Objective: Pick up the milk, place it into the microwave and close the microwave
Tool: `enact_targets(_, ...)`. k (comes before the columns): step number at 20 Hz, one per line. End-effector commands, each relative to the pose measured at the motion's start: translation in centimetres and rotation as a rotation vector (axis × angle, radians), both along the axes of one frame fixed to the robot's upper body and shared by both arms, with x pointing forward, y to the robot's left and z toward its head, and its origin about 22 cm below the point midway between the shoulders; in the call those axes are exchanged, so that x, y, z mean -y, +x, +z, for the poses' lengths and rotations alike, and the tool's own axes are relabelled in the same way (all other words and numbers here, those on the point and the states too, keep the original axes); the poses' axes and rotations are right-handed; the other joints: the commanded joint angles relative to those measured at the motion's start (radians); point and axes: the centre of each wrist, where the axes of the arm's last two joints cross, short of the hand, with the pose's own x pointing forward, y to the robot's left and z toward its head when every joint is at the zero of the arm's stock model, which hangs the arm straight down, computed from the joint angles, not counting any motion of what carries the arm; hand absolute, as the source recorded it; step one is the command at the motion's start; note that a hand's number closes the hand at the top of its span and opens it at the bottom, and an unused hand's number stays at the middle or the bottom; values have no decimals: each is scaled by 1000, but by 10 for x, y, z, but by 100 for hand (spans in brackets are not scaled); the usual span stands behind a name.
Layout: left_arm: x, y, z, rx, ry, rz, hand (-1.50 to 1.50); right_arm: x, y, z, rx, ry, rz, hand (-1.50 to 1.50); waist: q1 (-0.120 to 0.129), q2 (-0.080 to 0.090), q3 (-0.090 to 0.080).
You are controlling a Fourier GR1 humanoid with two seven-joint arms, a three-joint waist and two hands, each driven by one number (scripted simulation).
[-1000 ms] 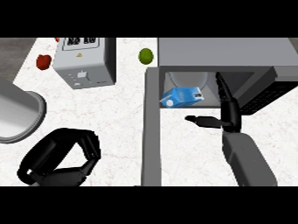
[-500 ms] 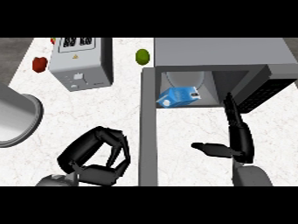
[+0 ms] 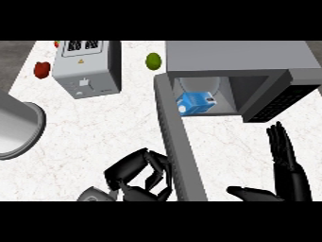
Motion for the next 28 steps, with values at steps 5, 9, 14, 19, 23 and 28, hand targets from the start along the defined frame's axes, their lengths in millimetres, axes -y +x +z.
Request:
enact_targets(5,71,-23,-23,21,116,-109,150,24,-32,35,48,6,-12,-150,-3,3,0)
enact_targets(9,98,-24,-18,38,101,-18,150,38,-40,56,63,42,36,-150,-24,6,0)
enact_targets(14,109,-29,-24,38,32,115,150,38,-33,77,103,64,108,-150,-52,12,-1)
enact_targets(19,119,-23,-7,35,-57,212,150,37,-33,92,109,61,214,-150,-93,18,-3)
enact_targets(23,127,-16,6,90,-107,256,150,34,-31,109,122,56,321,-150,-116,20,-4)
enact_targets(28,130,12,20,119,-135,295,150,25,-28,124,141,62,407,-150,-149,33,-5)
